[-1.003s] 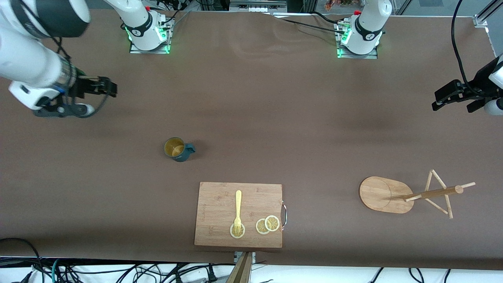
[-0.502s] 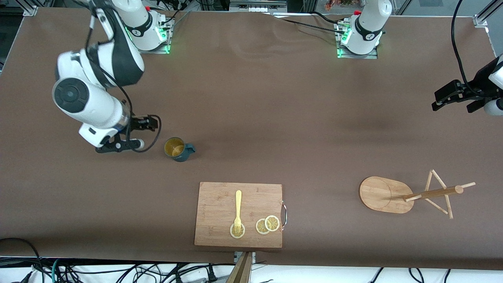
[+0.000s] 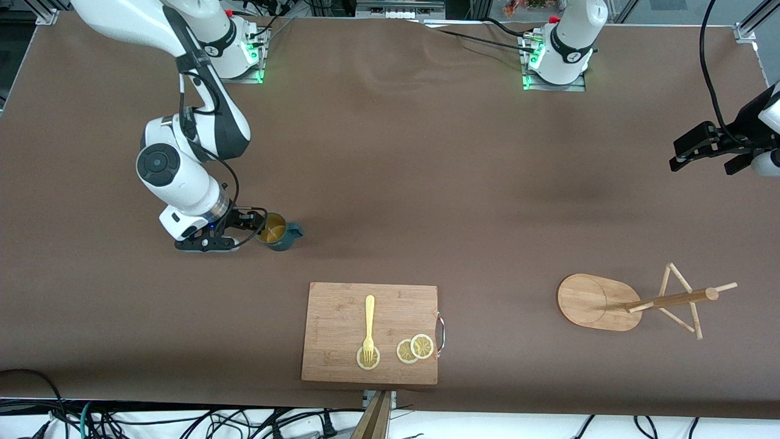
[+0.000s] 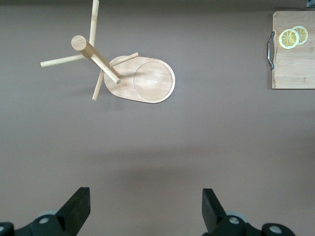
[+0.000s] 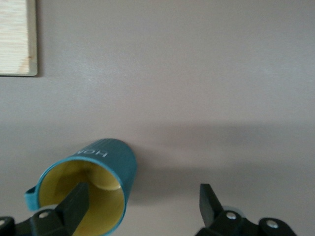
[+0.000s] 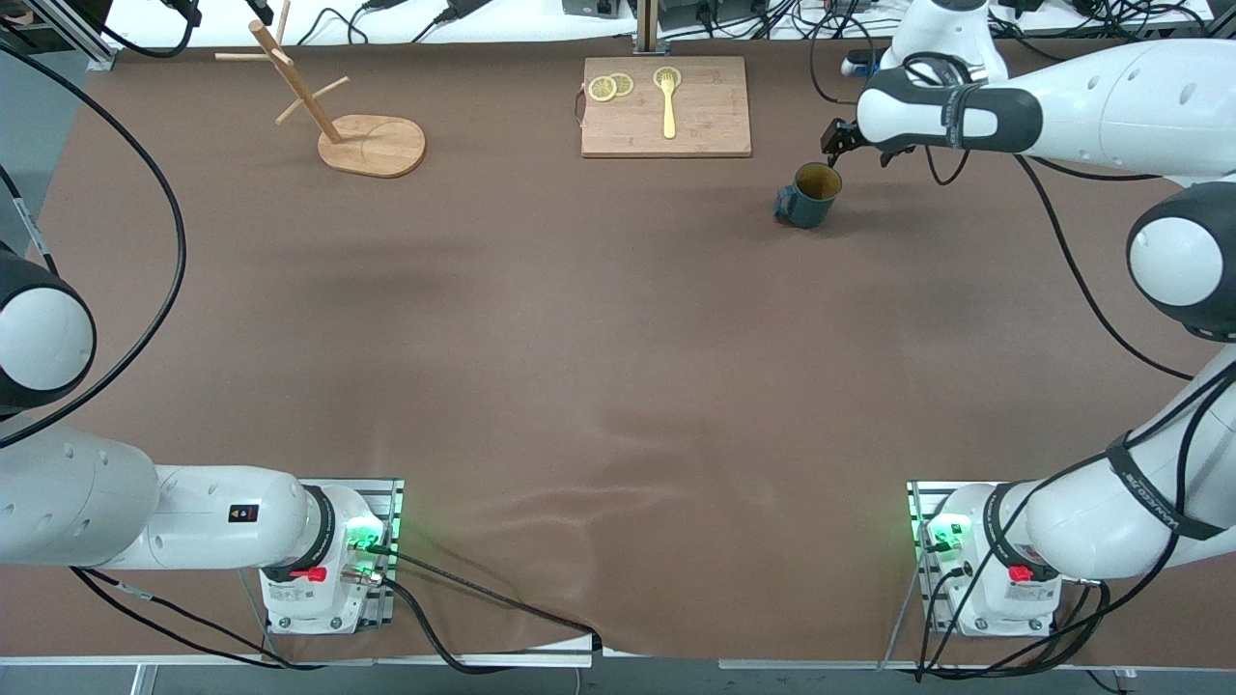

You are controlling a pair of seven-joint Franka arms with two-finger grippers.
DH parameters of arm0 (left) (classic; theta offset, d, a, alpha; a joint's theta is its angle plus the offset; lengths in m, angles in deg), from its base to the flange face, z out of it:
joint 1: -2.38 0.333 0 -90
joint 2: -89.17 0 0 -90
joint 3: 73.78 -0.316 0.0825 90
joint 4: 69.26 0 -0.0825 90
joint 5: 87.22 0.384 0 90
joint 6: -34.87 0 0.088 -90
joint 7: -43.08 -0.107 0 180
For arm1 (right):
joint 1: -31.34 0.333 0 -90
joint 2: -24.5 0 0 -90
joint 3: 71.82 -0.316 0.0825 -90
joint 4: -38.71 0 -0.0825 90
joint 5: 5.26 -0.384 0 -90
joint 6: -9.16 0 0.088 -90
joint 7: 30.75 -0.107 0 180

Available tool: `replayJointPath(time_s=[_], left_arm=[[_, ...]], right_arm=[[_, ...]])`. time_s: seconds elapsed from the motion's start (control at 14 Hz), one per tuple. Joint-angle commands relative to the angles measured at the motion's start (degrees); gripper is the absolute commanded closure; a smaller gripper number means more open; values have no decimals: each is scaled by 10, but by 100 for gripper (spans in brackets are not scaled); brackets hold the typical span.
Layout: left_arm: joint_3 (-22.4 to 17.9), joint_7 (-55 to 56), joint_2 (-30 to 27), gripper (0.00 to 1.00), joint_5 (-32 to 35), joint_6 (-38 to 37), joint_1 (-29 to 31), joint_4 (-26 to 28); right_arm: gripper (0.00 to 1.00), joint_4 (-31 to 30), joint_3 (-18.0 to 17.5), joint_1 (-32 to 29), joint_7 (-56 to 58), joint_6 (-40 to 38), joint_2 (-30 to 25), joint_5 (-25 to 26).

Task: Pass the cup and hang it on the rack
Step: 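Lower the right gripper onto the teal mug rim and grasp it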

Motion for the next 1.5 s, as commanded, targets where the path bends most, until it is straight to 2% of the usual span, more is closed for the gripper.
replayJointPath(time_s=[0.0, 0.07, 0.14, 0.21, 0.29, 0.36, 0.43, 0.79, 1.0, 1.22, 1.43], left_arm=[[-3, -7, 7, 0, 2, -10, -3, -16], [-3, -7, 7, 0, 2, -10, -3, -16], [-3, -7, 7, 0, 2, -10, -3, -16], [-3, -7, 7, 0, 2, -10, -3, -16], [-3, -7, 7, 0, 2, -10, -3, -17], [-3, -7, 7, 0, 2, -10, -3, -17], [-3, -7, 7, 0, 2, -10, -3, -16], [-3, -7, 7, 0, 2, -10, -3, -17], [-2, -7, 7, 0, 2, -10, -3, -17], [-3, -7, 7, 0, 2, -10, -3, -17], [-2, -7, 7, 0, 2, -10, -3, -17]], right_arm=[[2, -2, 2, 5, -11, 10, 13, 1], [3, -3, 2, 16, -12, 10, 21, 1], [12, -3, 2, 26, -11, 9, 26, 1], [39, -3, 2, 27, -9, 9, 28, 1], [72, 0, 3, 26, -9, 11, 34, 1], [96, 1, 3, 27, -11, 15, 40, 1], [100, 2, 3, 27, -10, 15, 41, 1], [100, 17, 3, 26, -7, 9, 35, 1], [100, 39, 1, 28, -11, -45, 20, 0], [100, 125, -27, 48, -89, -138, 24, -1], [100, 205, -30, 122, -172, -175, 57, -25]])
